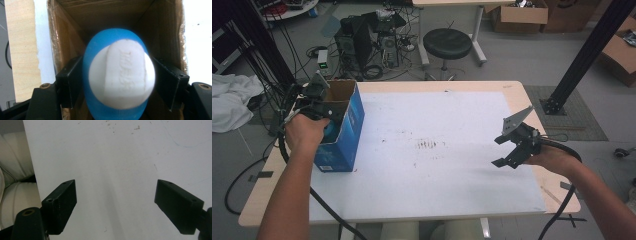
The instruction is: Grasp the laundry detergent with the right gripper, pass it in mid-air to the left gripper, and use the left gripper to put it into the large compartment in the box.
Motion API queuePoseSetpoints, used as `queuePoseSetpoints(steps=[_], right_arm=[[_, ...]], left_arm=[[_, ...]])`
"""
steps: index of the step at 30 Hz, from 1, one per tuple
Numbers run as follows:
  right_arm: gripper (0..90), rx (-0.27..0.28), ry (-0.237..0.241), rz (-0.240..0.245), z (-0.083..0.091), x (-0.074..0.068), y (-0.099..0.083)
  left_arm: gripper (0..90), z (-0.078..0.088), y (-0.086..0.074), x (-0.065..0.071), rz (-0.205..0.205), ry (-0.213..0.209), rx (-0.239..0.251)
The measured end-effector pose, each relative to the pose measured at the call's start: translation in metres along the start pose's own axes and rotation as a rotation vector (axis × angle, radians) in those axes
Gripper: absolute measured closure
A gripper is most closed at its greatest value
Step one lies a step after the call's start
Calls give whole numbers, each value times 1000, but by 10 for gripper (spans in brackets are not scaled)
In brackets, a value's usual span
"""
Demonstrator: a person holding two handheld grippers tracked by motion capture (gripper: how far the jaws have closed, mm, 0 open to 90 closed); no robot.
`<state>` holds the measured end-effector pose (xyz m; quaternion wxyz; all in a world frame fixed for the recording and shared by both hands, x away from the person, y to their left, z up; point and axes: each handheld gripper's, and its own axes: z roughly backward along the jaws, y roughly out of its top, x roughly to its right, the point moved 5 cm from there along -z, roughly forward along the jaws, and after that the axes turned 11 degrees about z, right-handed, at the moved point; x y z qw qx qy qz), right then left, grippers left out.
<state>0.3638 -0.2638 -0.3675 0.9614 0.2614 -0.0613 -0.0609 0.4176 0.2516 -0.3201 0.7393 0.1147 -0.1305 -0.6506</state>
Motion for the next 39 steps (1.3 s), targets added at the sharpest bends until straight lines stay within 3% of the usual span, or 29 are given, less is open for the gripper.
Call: queuePoseSetpoints(steps=[13, 22, 39], right_arm=[[177, 5, -4, 7, 2, -2, 2], [177, 11, -10, 11, 5, -3, 4], [177, 20, -18, 10, 8, -6, 5]], left_arm=[[286, 16, 2, 1, -6, -3, 23], [273, 34, 7, 5, -36, 2, 35], [218, 55, 12, 31, -90, -38, 59]])
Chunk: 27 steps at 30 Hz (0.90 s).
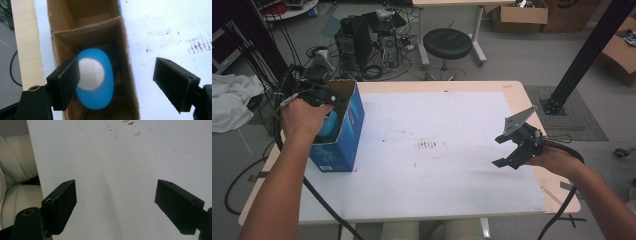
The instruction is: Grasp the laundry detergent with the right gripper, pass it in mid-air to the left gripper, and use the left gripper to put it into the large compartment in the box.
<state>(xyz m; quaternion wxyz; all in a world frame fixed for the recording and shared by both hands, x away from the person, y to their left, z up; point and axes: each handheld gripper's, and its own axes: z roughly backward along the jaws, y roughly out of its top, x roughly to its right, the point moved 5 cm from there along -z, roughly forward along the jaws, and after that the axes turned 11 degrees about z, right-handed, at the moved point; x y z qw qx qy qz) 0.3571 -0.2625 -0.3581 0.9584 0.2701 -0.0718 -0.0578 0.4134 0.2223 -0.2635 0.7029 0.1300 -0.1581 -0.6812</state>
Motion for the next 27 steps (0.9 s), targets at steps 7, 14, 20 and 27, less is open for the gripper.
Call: queuePoseSetpoints(steps=[7, 14, 20, 27], right_arm=[[176, -1, -3, -6, 2, -1, -1], [176, -1, -5, -9, 3, -1, -2], [175, 0, -4, -8, 3, 0, -2], [175, -3, -4, -13, 3, 1, -3]], left_arm=[[192, 5, 3, 15, -54, -21, 12], [181, 10, 7, 35, -119, -54, 35], [182, 11, 10, 56, -200, -84, 23], [182, 10, 14, 79, -269, -112, 18]])
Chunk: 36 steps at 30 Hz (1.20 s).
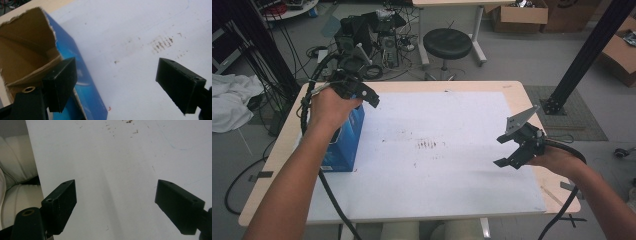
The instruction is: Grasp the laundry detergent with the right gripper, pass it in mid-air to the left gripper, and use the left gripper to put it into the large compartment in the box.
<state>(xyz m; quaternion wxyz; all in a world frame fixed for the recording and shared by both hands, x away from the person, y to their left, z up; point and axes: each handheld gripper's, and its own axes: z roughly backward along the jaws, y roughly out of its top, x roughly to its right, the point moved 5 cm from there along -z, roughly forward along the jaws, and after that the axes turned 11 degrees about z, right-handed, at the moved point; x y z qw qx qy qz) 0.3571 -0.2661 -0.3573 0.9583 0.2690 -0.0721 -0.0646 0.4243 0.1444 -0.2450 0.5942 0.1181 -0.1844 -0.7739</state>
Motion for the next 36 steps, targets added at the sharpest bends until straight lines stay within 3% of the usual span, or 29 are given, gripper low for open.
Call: queuePoseSetpoints(steps=[3, 12, 13, 18, 19, 24, 25, 32, 36], right_arm=[[175, -3, 1, -3, -1, 0, -1], [174, -12, 4, -12, -2, 4, -1], [174, -11, 3, -12, -2, 4, -1], [175, -11, 4, -13, -2, 5, 1], [175, -13, 4, -14, -2, 6, 1], [175, -13, 3, -19, -2, 7, 3], [175, -13, 4, -19, -2, 8, 4], [175, -17, 5, -19, -3, 11, 9], [175, -18, 8, -17, -4, 12, 10]], left_arm=[[182, 0, 7, 13, -50, -30, 10], [183, -6, 17, 35, -129, -54, 1], [184, -9, 20, 41, -158, -60, -3], [182, -14, 24, 53, -213, -88, -2], [182, -16, 26, 59, -250, -99, -2], [182, -23, 29, 71, -340, -139, -18], [182, -23, 29, 71, -340, -139, -18], [182, -36, 33, 92, -456, -188, -44], [183, -40, 34, 99, -482, -201, -51]])
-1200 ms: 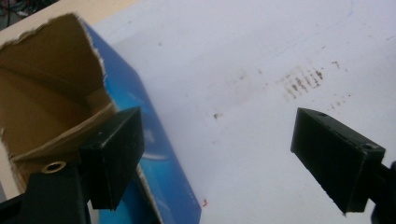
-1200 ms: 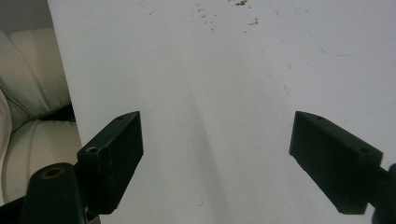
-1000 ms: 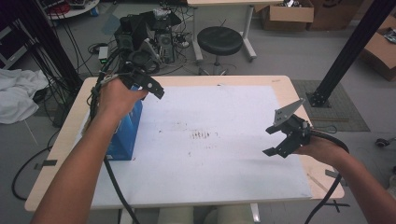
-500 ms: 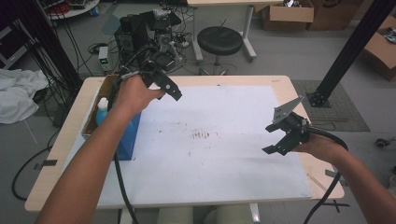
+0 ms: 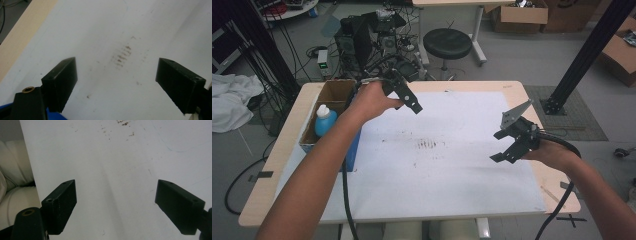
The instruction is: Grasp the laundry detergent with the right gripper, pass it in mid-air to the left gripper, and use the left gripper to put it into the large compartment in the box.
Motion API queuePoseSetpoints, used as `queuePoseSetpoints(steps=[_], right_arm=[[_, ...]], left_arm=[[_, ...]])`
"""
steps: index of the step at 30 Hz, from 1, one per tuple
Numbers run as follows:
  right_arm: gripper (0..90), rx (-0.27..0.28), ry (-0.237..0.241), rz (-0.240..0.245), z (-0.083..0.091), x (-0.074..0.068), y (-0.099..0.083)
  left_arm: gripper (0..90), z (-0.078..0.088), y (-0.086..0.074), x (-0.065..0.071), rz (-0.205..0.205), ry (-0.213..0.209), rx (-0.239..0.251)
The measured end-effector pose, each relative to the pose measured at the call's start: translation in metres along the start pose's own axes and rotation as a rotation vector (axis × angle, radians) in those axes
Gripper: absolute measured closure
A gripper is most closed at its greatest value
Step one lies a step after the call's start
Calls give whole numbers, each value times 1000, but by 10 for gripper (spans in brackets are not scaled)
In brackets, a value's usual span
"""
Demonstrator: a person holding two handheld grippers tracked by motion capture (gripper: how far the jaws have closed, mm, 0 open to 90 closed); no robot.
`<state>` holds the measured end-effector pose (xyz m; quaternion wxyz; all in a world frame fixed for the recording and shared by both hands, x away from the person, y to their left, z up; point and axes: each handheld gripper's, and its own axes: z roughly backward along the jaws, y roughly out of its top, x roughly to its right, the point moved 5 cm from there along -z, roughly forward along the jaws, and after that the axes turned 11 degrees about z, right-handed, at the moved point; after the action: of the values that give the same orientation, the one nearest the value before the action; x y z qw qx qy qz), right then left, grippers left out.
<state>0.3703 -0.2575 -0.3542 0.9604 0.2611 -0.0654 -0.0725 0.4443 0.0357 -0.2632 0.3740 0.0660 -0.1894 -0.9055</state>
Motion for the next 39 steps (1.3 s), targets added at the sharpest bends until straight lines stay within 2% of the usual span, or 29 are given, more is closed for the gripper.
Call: queuePoseSetpoints(steps=[1, 3, 4, 12, 19, 23, 39], right_arm=[[175, -1, 2, -1, -1, 1, 0], [174, -3, 3, -3, -1, 1, -1], [175, -1, 2, -5, -1, 1, -1], [174, -5, 8, -8, -4, 4, -3], [175, -3, 7, -14, -5, 7, -4], [175, -7, 11, -18, -7, 8, -4], [175, -9, 19, -19, -12, 7, -3]], left_arm=[[182, -5, 1, 2, -23, -5, -11], [182, -7, 2, 4, -37, -9, -14], [182, -10, 4, 6, -58, -17, -17], [185, -23, 10, 10, -88, -39, -32], [187, -31, 10, 8, -86, -51, -35], [187, -33, 9, 6, -87, -44, -37], [189, -34, 9, 3, -84, -48, -31]])
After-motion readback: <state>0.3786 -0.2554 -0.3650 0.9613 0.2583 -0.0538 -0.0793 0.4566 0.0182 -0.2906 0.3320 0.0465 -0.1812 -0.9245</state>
